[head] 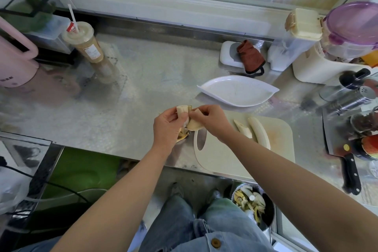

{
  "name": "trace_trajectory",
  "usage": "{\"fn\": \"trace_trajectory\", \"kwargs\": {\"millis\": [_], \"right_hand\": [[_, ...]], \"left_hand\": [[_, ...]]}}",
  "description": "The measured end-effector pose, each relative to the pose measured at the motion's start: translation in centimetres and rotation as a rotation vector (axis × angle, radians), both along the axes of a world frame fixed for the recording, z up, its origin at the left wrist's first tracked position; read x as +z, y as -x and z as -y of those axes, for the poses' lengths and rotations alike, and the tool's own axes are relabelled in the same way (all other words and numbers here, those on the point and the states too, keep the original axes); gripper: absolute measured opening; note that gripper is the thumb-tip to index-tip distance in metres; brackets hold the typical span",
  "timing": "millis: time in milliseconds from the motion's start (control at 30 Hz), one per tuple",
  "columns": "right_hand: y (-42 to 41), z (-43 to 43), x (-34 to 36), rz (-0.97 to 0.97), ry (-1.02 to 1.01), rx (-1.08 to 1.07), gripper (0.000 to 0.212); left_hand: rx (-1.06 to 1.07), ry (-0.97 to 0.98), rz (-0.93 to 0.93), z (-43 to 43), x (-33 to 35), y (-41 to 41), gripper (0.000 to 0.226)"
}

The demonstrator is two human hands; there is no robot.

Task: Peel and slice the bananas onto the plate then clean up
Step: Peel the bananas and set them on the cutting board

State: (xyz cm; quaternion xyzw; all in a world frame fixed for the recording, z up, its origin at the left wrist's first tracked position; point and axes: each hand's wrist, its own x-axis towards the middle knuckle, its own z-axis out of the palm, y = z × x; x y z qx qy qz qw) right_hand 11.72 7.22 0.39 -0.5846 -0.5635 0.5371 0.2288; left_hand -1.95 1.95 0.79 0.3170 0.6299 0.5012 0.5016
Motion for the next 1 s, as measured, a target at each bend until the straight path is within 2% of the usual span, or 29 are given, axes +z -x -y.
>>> {"fn": "trace_trajectory", "kwargs": {"millis": [100, 167, 233, 333, 467, 500, 600, 633, 700, 833, 1000], "right_hand": [[-0.1, 0.0, 0.1, 0.001, 0.052, 0.027, 0.027], [-0.1, 0.0, 0.2, -0.027, 0.068, -0.023, 0.030], [0.0, 0.1, 0.0, -0.064, 0.087, -0.062, 0.028], [0.0, 0.3, -0.5, -0.075, 0.109, -0.061, 0.038], [-0.1, 0.4, -0.6, -0.109, 0.165, -0.005, 0.036], [-0.2, 0.3, -0.6, -0.134, 0.196, -0.007, 0.032], [-0.7, -0.5, -0.6, -0.203, 0.230, -0.177, 0.022], [-1.0, -0.9, -0.6, -0.206, 0.204, -0.233, 0.022], [-1.1, -1.4, -0.6, -0.185, 0.138, -0.245, 0.019], [1.0, -1.9, -0.8, -0.045, 0.017, -0.139, 0.003], [3.3, -1.3, -2.6, 0.367, -0.080, -0.043, 0.014]], "left_hand": [[-0.012, 0.015, 0.041, 0.1, -0.2, 0.2, 0.020], [0.004, 0.042, 0.080, 0.1, -0.3, 0.3, 0.015], [0.052, 0.075, 0.199, -0.1, -0.2, 0.2, 0.011], [0.056, 0.113, 0.310, -0.1, -0.3, 0.5, 0.013], [-0.055, 0.131, 0.214, 0.1, -0.6, 0.9, 0.014], [-0.018, 0.139, 0.237, 0.1, -0.6, 1.0, 0.012], [0.214, 0.145, 0.475, 0.0, -0.4, 1.7, 0.014], [0.269, 0.146, 0.499, 0.0, -0.5, 2.2, 0.013], [0.299, 0.166, 0.432, 0.2, -0.7, 3.0, 0.010], [0.380, 0.212, 0.335, 0.3, -0.8, 3.8, 0.005], [0.346, 0.259, 0.283, 0.4, -1.5, 4.4, 0.008]]}}
